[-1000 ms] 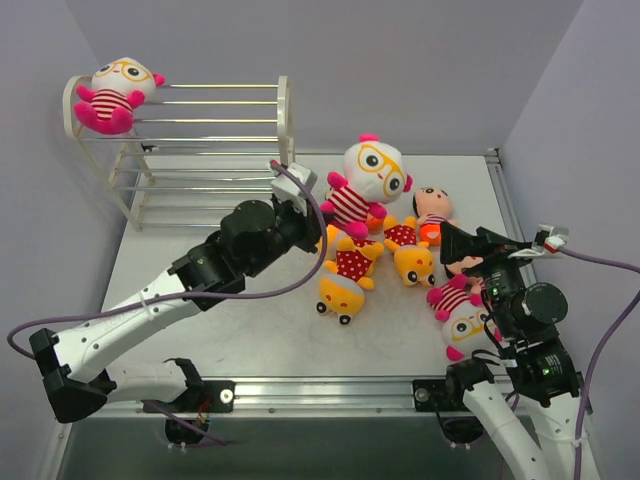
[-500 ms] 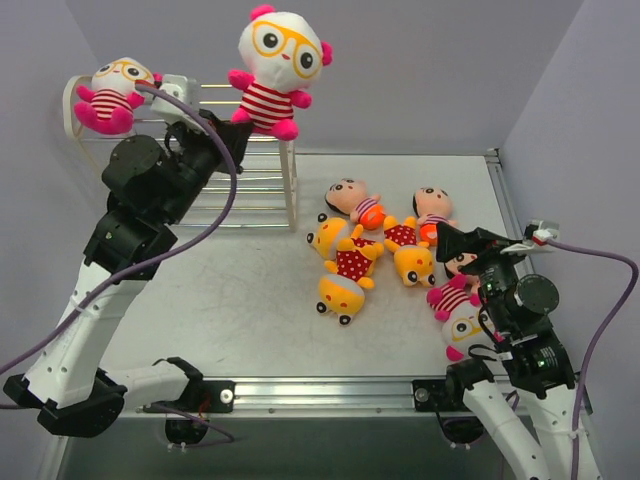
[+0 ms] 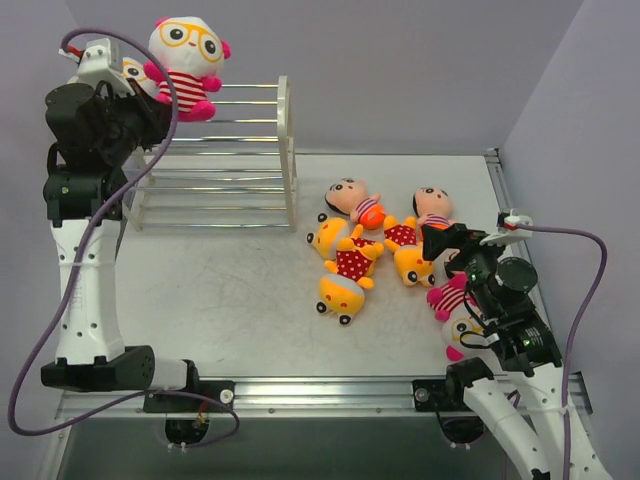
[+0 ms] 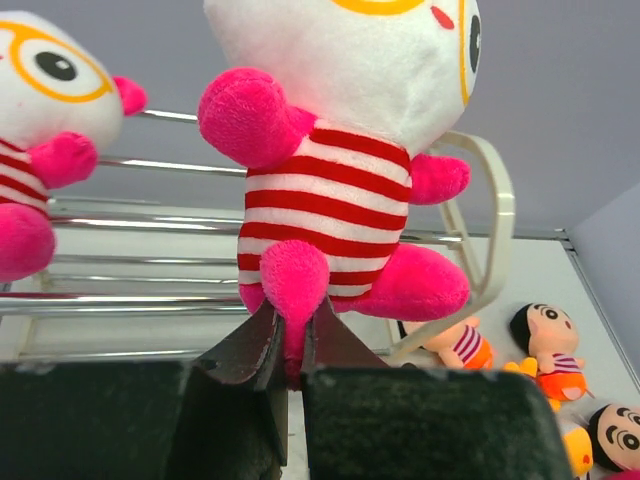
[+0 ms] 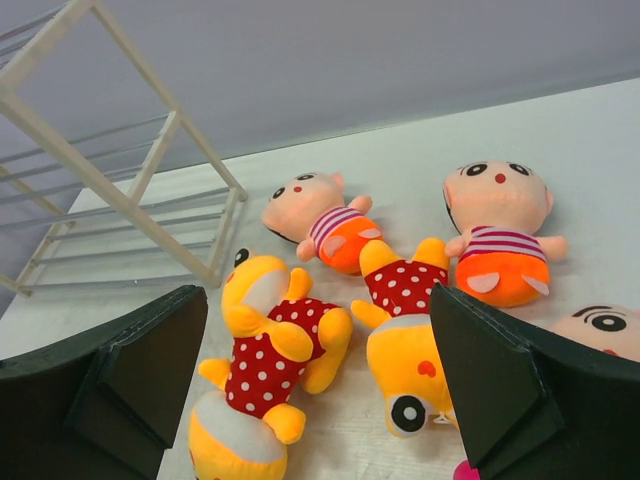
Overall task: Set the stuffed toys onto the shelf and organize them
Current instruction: Place the stuffed toy onto shelf
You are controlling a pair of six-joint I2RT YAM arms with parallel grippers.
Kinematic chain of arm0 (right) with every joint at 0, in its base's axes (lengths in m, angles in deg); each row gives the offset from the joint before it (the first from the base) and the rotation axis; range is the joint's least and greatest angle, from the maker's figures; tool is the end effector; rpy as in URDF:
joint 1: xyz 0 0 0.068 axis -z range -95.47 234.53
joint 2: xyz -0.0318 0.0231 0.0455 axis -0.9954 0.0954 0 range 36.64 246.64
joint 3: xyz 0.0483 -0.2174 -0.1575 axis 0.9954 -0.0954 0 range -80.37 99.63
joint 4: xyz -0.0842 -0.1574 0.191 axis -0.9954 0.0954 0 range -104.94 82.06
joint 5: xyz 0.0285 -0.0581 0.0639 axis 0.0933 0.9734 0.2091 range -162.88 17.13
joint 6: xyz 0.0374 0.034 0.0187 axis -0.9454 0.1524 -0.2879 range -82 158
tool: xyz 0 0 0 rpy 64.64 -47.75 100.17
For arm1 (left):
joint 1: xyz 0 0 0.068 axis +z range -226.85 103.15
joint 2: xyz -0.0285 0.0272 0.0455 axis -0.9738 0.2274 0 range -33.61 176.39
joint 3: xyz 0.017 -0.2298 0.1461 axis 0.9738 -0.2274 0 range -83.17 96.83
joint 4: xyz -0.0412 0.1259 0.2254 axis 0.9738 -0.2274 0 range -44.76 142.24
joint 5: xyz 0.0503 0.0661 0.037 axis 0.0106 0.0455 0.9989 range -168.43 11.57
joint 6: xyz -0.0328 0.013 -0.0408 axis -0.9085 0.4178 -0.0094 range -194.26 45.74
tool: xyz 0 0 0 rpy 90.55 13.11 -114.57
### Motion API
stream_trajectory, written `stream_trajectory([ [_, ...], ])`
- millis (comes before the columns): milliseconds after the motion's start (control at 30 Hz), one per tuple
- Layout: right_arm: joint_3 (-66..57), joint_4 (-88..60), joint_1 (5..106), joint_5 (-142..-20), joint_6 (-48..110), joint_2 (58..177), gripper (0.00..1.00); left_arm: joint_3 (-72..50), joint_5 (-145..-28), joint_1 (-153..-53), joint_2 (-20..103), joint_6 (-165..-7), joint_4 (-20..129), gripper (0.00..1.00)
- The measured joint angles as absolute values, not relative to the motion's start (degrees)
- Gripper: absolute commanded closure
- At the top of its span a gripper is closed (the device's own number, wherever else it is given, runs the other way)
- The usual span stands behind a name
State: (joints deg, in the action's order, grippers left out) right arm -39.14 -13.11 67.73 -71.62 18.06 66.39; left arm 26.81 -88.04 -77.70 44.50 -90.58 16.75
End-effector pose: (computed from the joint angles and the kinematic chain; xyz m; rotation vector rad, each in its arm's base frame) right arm 0.1218 0.0359 0.3705 0.0575 1.4209 0.5161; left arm 0.2507 -0.0097 0.5453 -0.0926 1.6430 -0.3660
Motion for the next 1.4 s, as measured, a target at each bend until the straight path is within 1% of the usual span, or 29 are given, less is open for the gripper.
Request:
stream_trajectory([
  [167,-39.14,-13.88,66.49,-71.84,18.67,66.59,0.01,30.78,-94.09,-69.96,49.44,-91.91,13.06,0.98],
  [333,-39.14,-14.29,64.89,-71.88,19.06,67.40,0.01,32.16,-96.91,-67.07,51.93,-92.74,9.54,0.98],
  [567,-39.56,-14.56,64.26,-71.88,19.65,68.36,0.01,32.53,-99.27,-66.61,53.30,-93.11,7.07,0.98],
  [967,-39.73,-14.60,63.80,-71.88,20.11,69.04,0.01,37.95,-104.24,-65.43,58.07,-93.90,6.37,0.98],
  [1400,-39.73,-14.67,63.40,-71.88,20.13,69.65,0.01,39.88,-105.90,-65.13,62.94,-94.62,3.68,0.97],
])
